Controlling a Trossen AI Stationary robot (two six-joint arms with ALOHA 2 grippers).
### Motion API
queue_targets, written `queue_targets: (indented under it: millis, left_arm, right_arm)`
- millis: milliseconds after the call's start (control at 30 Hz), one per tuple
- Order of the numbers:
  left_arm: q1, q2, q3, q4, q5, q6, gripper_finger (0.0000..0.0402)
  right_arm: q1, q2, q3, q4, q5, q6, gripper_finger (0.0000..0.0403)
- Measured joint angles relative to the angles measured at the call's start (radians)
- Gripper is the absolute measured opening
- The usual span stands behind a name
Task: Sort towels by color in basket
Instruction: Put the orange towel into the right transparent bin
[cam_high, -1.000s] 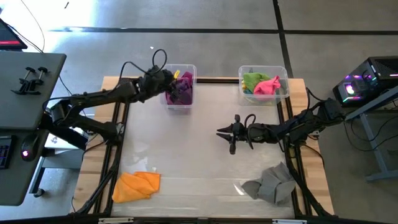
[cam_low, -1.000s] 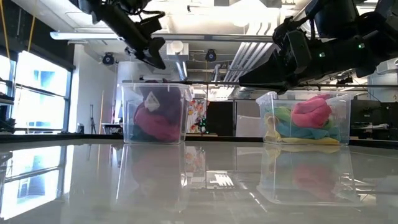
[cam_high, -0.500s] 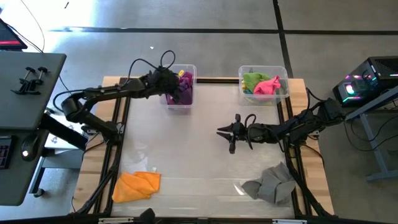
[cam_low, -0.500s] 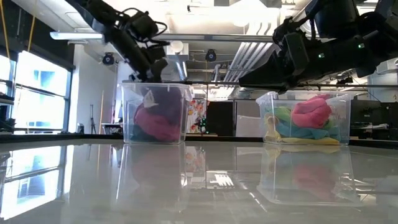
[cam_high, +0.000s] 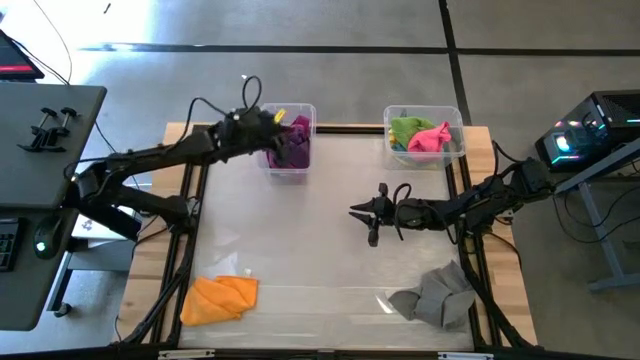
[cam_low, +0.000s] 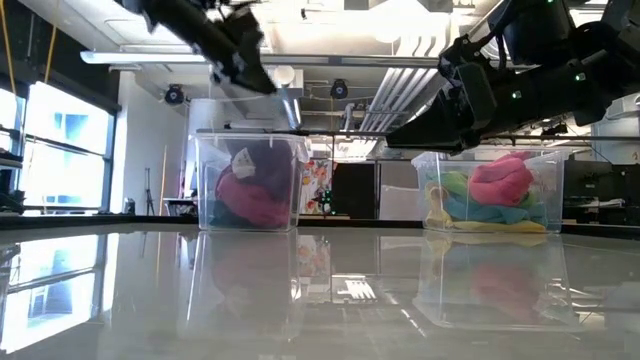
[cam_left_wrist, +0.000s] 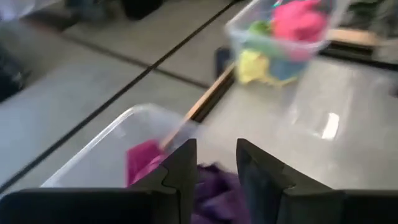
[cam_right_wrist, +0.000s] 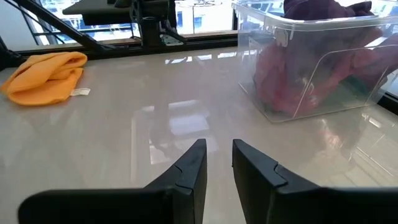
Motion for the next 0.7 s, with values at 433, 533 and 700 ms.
queue_targets:
  millis: [433,533,700]
  left_arm:
    - [-0.713,-0.072,0.001,-0.379,-0.202,-0.065,0.0092]
    - [-0.899,-0.045,0.001,-0.428,-0.261,-0.349,0.009]
    - [-1.141,-0.013,0.001,-0.56,-0.249,-0.974,0.0085]
  right_arm:
    - [0.0,0.0,0.0,0.037,-0.001,-0.03,0.007]
    - [0.0,0.0,0.0,0.037,-0.016,-0.018,0.007]
    - [0.0,0.0,0.0,0.04,-0.027,-0.057,0.007]
